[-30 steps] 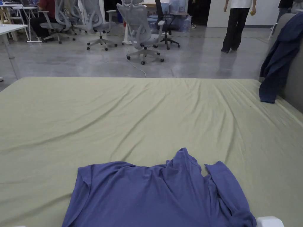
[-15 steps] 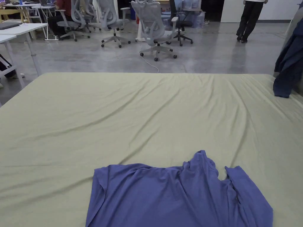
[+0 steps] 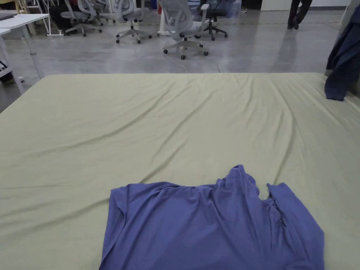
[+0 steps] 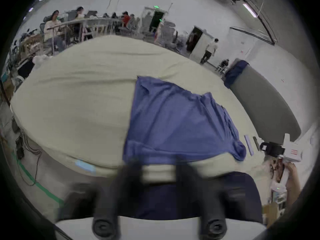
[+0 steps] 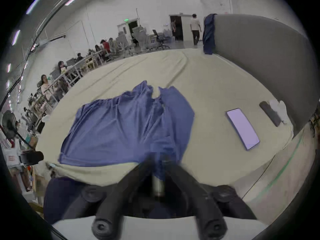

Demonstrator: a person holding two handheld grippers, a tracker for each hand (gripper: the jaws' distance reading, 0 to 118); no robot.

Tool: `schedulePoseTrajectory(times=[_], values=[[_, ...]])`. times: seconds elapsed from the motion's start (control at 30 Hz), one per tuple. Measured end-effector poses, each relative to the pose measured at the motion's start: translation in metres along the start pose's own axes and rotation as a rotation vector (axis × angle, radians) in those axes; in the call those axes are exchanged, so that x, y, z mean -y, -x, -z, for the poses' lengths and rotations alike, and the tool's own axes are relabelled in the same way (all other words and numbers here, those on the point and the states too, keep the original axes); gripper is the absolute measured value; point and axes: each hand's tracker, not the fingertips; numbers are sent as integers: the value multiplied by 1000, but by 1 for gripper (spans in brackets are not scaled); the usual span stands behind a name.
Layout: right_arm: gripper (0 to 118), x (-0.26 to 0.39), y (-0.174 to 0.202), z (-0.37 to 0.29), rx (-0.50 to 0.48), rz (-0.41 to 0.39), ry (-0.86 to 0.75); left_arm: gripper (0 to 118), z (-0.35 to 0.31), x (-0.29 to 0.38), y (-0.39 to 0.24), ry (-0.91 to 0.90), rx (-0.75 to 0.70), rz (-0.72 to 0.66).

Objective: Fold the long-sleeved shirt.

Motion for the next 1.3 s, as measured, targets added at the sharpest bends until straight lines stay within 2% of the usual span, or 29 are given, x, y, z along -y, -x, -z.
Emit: schedulePoseTrajectory(times=[0.03, 0.1, 0.13, 0.17, 0.2, 0.23, 0.27, 0.3, 0.33, 0.5, 0.6, 0.67, 0.7, 0.73, 0.77, 0.83, 0.87, 0.93, 1.0, 1.13, 1.17, 1.2, 1.27, 1.3], values=[[4, 7, 4, 7, -9, -20, 12, 2, 0, 2, -3, 0, -22, -2], [4, 11, 14, 19, -90, -76, 50, 1, 9, -8, -4, 20, 52, -43], [4, 11, 18, 23, -90, -79, 53, 1, 14, -18, -7, 9, 77, -65], [4, 9, 23, 29, -90, -89, 49, 7, 23, -32, -7, -11, 87, -83], [4, 8, 27, 33, -96, -103, 49, 29, 35, -48, -8, -22, 70, -75], [4, 5, 30, 36, -102, -115, 48, 85, 48, -64, -8, -27, 51, -65], [4, 2, 32, 39, -109, -124, 47, 118, 70, -89, -9, -20, 18, -37], [4, -3, 33, 43, -113, -127, 45, 116, 85, -106, -5, -18, -53, -2], [4, -6, 33, 47, -116, -126, 43, 112, 110, -130, -6, -113, -38, 30], [4, -23, 25, 64, -90, -119, 54, 110, 246, -208, 8, -34, -218, 24], [4, -39, 20, 82, -86, -92, 75, 84, 305, -208, 3, -58, -315, 220], [5, -55, 18, 97, -83, -99, 79, 75, 329, -198, 1, 16, -315, 284], [5, -69, 18, 108, -61, -120, 74, 73, 331, -197, 1, 9, -316, 266], [22, -82, 19, 116, -44, -141, 63, 47, 327, -198, 0, -23, -312, 236], [48, -98, 20, 126, -41, -163, 46, 5, 317, -203, 0, -53, -277, 175], [114, -134, 23, 153, -39, -176, 29, 1, 304, -206, 8, -69, -251, 155], [118, -153, 26, 170, -35, -177, 27, 1, 299, -208, 11, -71, -265, 154], [118, -190, 31, 210, -42, -180, -3, 1, 286, -217, 30, -47, -177, 104], [118, -227, 41, 262, -42, -175, 34, 1, 275, -220, 41, -46, -173, 32], [118, -274, 64, 343, -26, -170, 200, 1, 254, -218, 50, -20, -140, 36], [115, -279, 73, 363, -15, -189, 238, 1, 252, -216, 49, -20, -143, 48], [109, -284, 81, 380, -6, -203, 284, 1, 250, -217, 50, -17, -150, 67], [79, -285, 95, 398, 26, -223, 333, 1, 249, -213, 52, -13, -154, 74], [59, -283, 101, 406, 42, -234, 363, 1, 250, -211, 53, -8, -148, 68]])
